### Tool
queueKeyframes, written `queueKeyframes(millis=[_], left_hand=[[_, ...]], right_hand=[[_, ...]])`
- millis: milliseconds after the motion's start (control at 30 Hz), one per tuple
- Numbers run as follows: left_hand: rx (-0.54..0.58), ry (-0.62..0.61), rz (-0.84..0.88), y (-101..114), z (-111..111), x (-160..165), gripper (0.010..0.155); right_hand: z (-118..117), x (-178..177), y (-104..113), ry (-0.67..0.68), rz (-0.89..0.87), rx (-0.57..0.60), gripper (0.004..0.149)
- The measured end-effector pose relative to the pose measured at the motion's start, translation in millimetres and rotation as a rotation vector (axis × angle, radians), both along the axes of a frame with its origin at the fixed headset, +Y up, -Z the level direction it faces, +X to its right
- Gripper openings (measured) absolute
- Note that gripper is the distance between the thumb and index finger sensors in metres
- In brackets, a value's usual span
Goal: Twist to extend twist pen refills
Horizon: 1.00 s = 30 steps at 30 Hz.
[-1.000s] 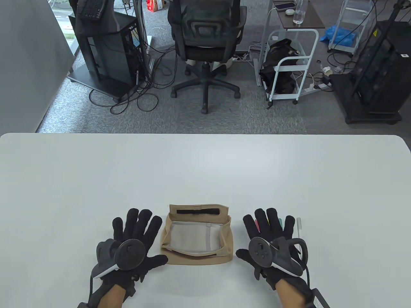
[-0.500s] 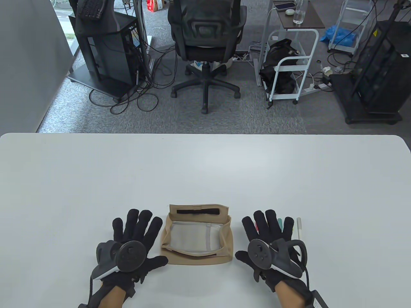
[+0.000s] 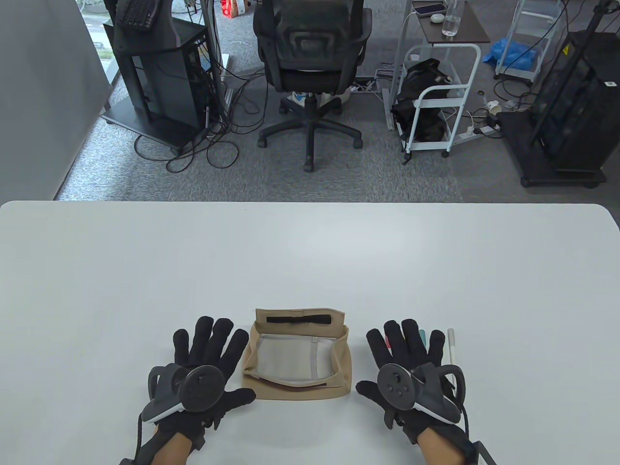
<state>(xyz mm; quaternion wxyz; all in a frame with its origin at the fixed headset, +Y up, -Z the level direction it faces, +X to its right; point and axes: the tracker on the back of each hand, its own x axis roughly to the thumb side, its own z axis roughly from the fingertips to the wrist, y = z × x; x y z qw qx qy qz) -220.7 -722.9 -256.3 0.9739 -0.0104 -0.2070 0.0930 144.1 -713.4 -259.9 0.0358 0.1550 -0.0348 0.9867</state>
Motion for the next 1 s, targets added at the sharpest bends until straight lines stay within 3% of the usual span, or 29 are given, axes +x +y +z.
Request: queueKeyframes(millis=[1000], left_hand=[[-0.007,0.017,-0.057,0.5,1.1,3.4,0.105]], right_hand=[[-0.4,-4.4,-0.6,0.062,-0.031,-0.029,0.097]])
